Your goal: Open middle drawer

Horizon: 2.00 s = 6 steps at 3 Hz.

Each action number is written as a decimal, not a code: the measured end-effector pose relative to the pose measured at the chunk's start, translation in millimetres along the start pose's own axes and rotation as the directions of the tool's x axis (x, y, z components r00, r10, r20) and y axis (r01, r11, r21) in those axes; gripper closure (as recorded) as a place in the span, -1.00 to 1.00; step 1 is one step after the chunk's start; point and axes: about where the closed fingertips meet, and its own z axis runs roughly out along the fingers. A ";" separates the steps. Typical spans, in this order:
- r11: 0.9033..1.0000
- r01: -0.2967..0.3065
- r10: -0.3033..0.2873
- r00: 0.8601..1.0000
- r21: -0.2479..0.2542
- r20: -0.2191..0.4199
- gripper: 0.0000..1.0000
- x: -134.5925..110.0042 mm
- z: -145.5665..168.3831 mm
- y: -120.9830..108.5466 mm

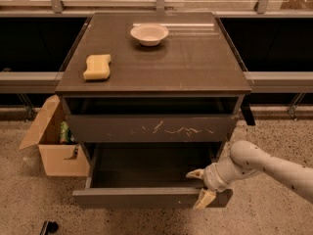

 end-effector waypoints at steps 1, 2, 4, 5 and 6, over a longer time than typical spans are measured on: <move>0.998 0.016 -0.015 1.000 -0.057 0.013 -0.95 4.9 10.6 18.5; 0.996 0.014 -0.013 1.000 -0.093 0.013 -0.50 9.6 17.7 34.8; 0.998 0.042 -0.042 0.999 -0.050 -0.008 -0.11 3.8 -1.0 54.9; 0.998 0.063 -0.063 0.998 -0.002 0.003 -0.63 -1.8 -22.8 65.0; 0.996 0.077 -0.078 0.997 0.037 0.014 -1.00 -4.8 -40.5 71.0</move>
Offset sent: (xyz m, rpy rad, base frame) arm -0.0538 -0.0012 -0.0242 0.0074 0.0930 0.0881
